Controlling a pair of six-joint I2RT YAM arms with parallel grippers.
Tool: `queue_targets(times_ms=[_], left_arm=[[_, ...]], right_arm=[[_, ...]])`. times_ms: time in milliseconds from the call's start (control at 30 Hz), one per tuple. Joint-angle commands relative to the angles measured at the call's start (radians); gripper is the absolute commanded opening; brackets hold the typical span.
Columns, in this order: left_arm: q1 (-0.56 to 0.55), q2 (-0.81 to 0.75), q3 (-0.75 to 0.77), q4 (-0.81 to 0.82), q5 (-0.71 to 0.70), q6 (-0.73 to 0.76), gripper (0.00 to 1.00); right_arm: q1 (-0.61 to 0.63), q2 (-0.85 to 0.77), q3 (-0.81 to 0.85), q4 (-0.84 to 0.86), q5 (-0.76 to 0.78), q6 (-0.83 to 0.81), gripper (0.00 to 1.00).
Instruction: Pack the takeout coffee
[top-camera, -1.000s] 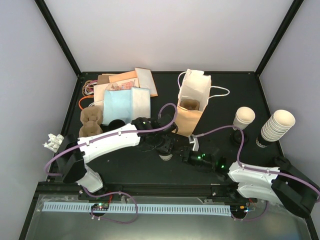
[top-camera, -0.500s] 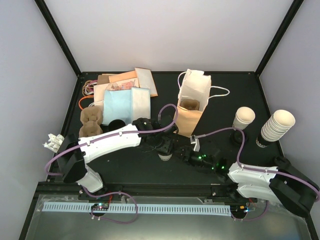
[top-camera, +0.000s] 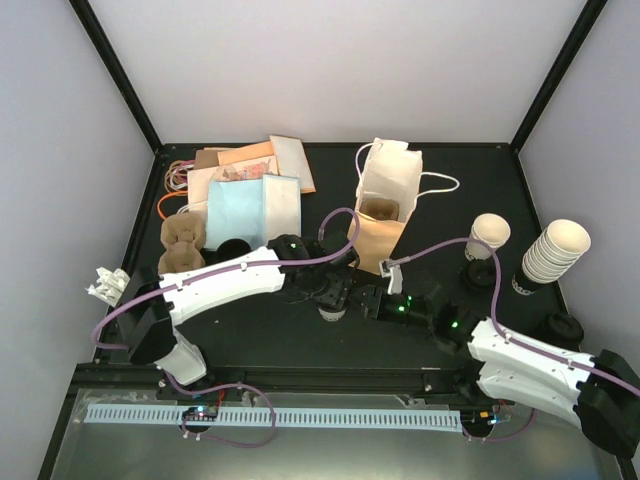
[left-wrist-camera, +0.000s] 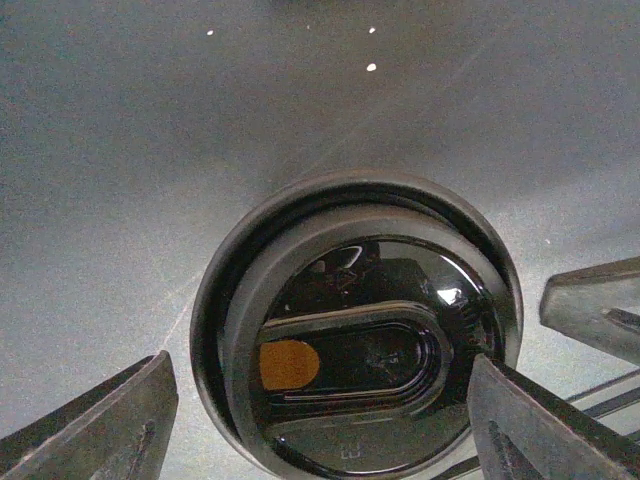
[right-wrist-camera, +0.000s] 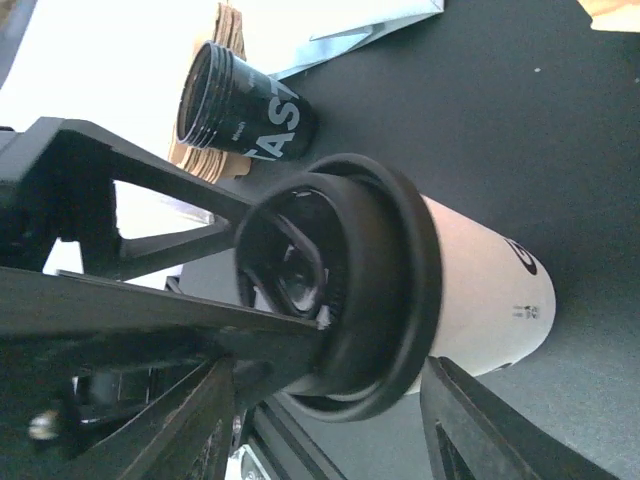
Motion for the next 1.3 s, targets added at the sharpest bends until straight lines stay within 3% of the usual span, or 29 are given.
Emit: queue_targets(times_ms=[0, 200, 333, 467, 600, 767, 967, 1267], left_arm=[[-0.015, 0.03, 0.058, -0.054, 0.031, 0.022, 0.83], [-0.014, 0.015, 0.136, -0.09, 0.012, 0.039, 0.86], [-0.013, -0.065, 0.176, -0.121, -0.04, 0.052, 0.88], [-0.004, -0.173, 0.193, -0.148, -0.103, 0.064, 0.89], [0.033, -0.339, 0.131, -0.107, -0.194, 0.095, 0.91], [0.155, -0.549, -0.042, 0.036, -0.186, 0.2, 0.94], [0.29, -0.701, -0.127, 0.108, -0.144, 0.327, 0.97], [0.316, -0.77, -0.233, 0.166, -0.169, 0.417, 0.98]], right_arm=[[-0.008, -0.027, 0.117, -0.194, 0.023, -0.155, 0.55], [-0.007, -0.075, 0.205, -0.388, 0.083, -0.256, 0.59], [-0.008, -0.151, 0.268, -0.53, 0.194, -0.374, 0.64], [-0.007, -0.195, 0.333, -0.599, 0.203, -0.532, 0.67], [-0.008, -0.205, 0.413, -0.646, 0.115, -0.693, 0.81], [-0.003, -0.08, 0.571, -0.74, 0.029, -0.853, 1.0], [0.063, 0.175, 0.768, -0.86, 0.107, -0.955, 1.0], [0.146, 0.501, 0.998, -1.055, 0.26, -1.059, 1.0]])
